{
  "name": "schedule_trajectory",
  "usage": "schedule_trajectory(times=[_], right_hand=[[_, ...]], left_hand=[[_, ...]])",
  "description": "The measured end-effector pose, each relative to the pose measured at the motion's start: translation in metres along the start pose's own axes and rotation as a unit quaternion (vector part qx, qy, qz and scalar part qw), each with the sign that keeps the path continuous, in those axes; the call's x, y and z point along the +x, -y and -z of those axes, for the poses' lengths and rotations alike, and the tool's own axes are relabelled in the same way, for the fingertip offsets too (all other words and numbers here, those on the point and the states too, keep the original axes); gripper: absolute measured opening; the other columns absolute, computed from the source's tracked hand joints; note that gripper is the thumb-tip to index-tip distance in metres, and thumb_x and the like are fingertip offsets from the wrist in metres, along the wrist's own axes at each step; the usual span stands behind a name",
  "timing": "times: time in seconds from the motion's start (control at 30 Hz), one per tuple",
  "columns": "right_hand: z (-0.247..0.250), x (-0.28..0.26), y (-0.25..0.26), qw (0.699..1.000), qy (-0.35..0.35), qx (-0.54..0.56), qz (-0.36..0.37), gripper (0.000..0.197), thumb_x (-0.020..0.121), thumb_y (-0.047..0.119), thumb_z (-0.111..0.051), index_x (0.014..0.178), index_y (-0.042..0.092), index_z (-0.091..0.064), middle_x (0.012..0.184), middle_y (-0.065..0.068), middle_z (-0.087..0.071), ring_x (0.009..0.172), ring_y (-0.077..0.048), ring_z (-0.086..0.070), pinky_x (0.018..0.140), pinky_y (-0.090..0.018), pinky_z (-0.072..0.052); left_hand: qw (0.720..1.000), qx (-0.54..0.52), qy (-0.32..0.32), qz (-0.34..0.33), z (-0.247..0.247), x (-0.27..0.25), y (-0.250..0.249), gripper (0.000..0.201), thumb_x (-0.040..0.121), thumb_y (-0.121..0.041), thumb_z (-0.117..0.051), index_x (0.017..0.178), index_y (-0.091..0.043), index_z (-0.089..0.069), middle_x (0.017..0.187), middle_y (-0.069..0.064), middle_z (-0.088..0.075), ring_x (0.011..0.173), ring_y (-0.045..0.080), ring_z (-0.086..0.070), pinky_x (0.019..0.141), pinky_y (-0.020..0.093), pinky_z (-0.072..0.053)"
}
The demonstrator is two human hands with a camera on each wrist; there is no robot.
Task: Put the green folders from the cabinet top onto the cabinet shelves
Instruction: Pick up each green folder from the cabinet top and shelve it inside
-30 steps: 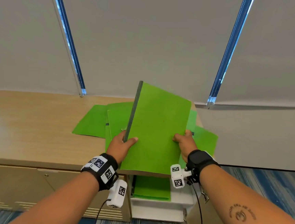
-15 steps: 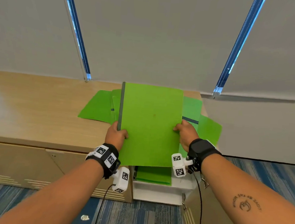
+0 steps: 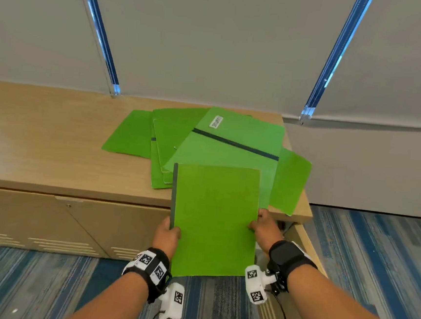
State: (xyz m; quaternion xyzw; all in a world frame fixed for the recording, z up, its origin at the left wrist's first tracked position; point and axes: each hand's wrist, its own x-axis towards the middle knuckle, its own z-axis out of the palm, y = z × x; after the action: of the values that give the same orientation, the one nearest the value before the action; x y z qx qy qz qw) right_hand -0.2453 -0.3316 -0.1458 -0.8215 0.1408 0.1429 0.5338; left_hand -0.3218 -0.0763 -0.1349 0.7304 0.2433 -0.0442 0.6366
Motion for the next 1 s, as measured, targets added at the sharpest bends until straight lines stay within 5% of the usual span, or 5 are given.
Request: schedule_trajectory(times=[0.27,0.43,0.63,0.73,1.0], right_hand=[[-0.039,-0.009,-0.060,0.996,0.040,-0.036,-0.067,0.025,0.084,-0.006,-0.052,0.103,0.009,-0.048,0.096,-0.012,-0.061,0.084,-0.024,-0.057,0.070,-0.033,-0.046],[-0.065,0.007,-0.140,0.988,0.088,-0.072,-0.103,0.036,0.075,0.010,-0.054,0.110,0.019,-0.052,0.120,-0.016,-0.061,0.106,-0.032,-0.061,0.092,-0.047,-0.052],[-0.066,0.036,-0.196,0.984,0.044,-0.041,-0.166,0.036,0.083,-0.004,-0.052,0.115,0.011,-0.055,0.109,-0.014,-0.067,0.088,-0.028,-0.064,0.075,-0.035,-0.055],[-0.060,0.068,-0.215,0.984,0.003,0.016,-0.179,0.043,0.085,-0.011,-0.051,0.126,0.002,-0.045,0.114,-0.016,-0.061,0.083,-0.022,-0.058,0.058,-0.022,-0.049],[-0.063,0.154,-0.241,0.988,-0.010,0.008,-0.156,0.054,0.087,-0.017,-0.041,0.136,0.006,-0.039,0.121,-0.020,-0.060,0.089,-0.028,-0.060,0.062,-0.017,-0.051]], left_hand=[[0.994,0.050,-0.030,0.092,-0.007,0.021,0.094,0.019,0.084,0.004,-0.045,0.096,-0.005,-0.055,0.084,0.013,-0.056,0.077,0.023,-0.050,0.065,0.031,-0.038],[0.985,0.083,-0.029,0.149,-0.019,0.033,0.176,0.020,0.079,-0.011,-0.047,0.094,-0.001,-0.053,0.078,0.016,-0.052,0.073,0.024,-0.050,0.062,0.034,-0.042],[0.981,0.111,0.008,0.160,-0.065,0.052,0.218,0.010,0.089,-0.006,-0.043,0.090,-0.013,-0.050,0.082,0.010,-0.057,0.074,0.026,-0.056,0.061,0.029,-0.043],[0.985,0.101,0.012,0.138,-0.094,0.085,0.221,0.021,0.088,-0.007,-0.045,0.104,-0.014,-0.055,0.094,0.012,-0.064,0.081,0.029,-0.061,0.072,0.033,-0.048],[0.986,0.142,0.023,0.082,-0.144,0.198,0.211,0.058,0.091,-0.001,-0.045,0.146,-0.018,-0.036,0.139,0.012,-0.051,0.104,0.032,-0.062,0.088,0.035,-0.053]])
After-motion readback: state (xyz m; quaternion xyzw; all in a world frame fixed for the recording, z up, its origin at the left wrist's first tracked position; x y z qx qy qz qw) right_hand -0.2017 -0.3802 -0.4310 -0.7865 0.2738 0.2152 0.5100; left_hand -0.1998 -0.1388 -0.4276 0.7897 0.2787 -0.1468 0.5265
